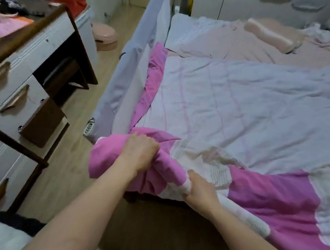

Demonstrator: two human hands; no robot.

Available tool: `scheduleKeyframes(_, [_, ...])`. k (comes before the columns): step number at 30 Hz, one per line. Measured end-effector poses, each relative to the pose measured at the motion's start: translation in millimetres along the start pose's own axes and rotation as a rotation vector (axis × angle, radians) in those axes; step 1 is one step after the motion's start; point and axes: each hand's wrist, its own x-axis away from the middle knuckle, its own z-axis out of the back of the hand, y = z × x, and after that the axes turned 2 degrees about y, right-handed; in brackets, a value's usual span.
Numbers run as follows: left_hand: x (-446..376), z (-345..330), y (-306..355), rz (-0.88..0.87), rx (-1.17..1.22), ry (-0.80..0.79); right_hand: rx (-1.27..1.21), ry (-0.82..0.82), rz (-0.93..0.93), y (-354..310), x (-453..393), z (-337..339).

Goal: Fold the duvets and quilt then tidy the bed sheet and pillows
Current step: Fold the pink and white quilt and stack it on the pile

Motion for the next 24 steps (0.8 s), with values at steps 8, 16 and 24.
scheduleKeyframes(8, [-76.3,9.6,62.3,-0.261,-0.069,-0.288,-0.076,0.180,-0.205,82.6,-4.8,44.2])
scheduleKeyframes(16, [-139.1,12.7,202.9,-0.353,0.082,-0.002,-0.434,0.268,-0.185,172.3,-1.7,68.1])
scheduleKeyframes(24, [-236.1,2.9,241.7,-0.178,-0.096,-0.742,-0.141,-0.058,-0.551,341.4,17.3,25.0])
